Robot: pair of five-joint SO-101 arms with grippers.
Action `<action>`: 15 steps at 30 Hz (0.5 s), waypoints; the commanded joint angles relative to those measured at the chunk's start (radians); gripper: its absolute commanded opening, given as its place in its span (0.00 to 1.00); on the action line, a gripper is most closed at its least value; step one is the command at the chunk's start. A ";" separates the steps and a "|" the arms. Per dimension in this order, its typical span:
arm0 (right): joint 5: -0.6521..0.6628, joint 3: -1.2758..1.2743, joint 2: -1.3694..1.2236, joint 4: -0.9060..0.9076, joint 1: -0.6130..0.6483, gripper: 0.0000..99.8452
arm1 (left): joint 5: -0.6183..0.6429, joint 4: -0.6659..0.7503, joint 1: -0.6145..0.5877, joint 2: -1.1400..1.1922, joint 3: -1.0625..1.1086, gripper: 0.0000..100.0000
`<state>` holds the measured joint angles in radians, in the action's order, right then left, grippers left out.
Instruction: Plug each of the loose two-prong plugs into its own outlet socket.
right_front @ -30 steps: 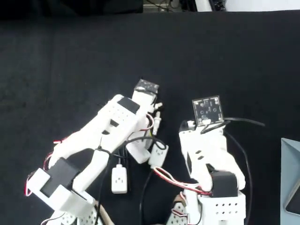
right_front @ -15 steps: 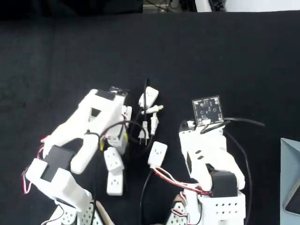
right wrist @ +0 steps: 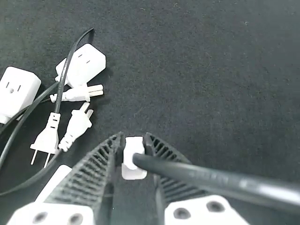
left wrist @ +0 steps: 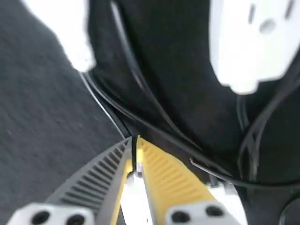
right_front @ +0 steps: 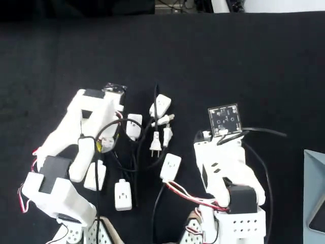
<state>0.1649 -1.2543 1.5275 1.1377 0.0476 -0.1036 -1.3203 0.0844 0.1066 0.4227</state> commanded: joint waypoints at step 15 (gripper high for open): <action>0.008 0.007 0.004 0.005 -0.002 0.01 | -0.393 -0.238 -0.119 -0.011 -0.325 0.03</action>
<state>0.1649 -1.2543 1.5275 1.1377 0.0476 -0.4687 -1.4154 -0.0399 0.1066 0.1987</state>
